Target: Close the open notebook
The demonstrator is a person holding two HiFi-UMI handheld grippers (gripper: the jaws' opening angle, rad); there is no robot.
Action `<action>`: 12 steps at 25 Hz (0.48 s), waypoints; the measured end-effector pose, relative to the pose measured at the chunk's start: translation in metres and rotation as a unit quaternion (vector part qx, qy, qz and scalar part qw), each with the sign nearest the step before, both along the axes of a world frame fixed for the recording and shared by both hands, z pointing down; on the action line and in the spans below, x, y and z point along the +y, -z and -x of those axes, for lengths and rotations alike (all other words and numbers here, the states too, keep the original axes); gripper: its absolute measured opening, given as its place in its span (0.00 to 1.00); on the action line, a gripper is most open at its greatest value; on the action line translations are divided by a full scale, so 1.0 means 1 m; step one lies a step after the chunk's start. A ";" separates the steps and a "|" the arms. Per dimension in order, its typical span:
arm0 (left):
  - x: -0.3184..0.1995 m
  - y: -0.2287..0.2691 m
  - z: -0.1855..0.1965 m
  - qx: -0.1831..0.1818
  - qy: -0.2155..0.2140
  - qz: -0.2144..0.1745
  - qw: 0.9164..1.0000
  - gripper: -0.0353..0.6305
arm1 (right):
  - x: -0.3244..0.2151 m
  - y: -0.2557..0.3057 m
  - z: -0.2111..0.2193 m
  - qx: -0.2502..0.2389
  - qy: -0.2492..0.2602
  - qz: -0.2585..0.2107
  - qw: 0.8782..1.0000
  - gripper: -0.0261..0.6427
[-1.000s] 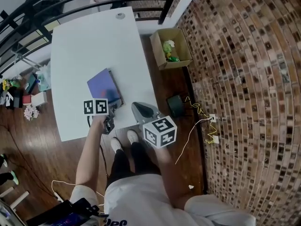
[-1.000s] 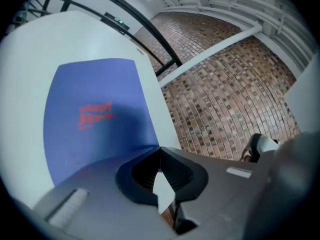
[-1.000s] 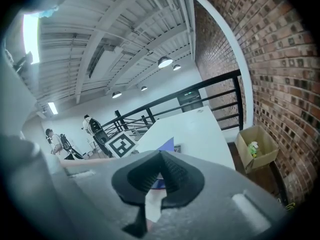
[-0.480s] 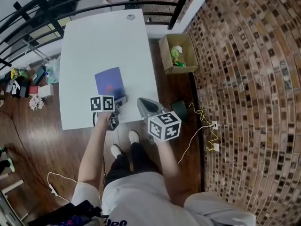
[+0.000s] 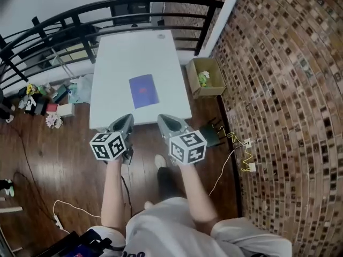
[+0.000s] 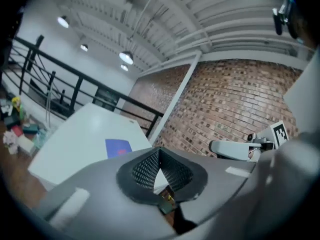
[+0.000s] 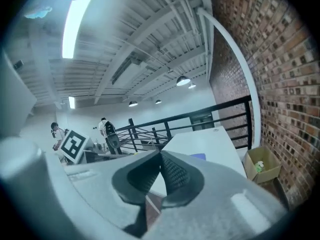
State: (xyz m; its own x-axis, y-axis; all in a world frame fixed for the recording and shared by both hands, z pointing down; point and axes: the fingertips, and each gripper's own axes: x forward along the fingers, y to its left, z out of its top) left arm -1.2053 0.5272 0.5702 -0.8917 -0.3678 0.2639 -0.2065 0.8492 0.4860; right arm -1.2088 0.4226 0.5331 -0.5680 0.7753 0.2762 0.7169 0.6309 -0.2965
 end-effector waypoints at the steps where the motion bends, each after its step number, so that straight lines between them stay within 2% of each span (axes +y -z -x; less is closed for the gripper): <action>1: 0.003 0.016 -0.027 -0.025 0.009 0.019 0.999 0.08 | 0.001 0.007 -0.027 -0.013 -0.002 0.001 1.000 0.02; 3: 0.006 0.045 -0.082 -0.063 0.026 0.058 0.996 0.08 | 0.002 0.020 -0.080 -0.034 -0.003 -0.006 0.999 0.02; 6: 0.008 0.081 -0.154 -0.101 0.048 0.107 0.988 0.08 | 0.009 0.041 -0.146 -0.066 0.008 -0.025 0.997 0.02; 9: 0.007 0.116 -0.196 -0.135 0.072 0.136 0.979 0.08 | 0.010 0.071 -0.179 -0.094 0.007 -0.020 0.995 0.02; 12: -0.004 0.143 -0.224 -0.163 0.089 0.157 0.970 0.08 | -0.002 0.098 -0.194 -0.120 -0.004 -0.014 0.993 0.02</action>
State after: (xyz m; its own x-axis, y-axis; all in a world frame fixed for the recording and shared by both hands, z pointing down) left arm -0.9815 0.5228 0.4271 -0.9885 -0.1481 0.0311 -0.1429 0.9811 0.1309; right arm -1.0149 0.4206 0.4350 -0.6265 0.7643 0.1530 0.7595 0.6427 -0.1006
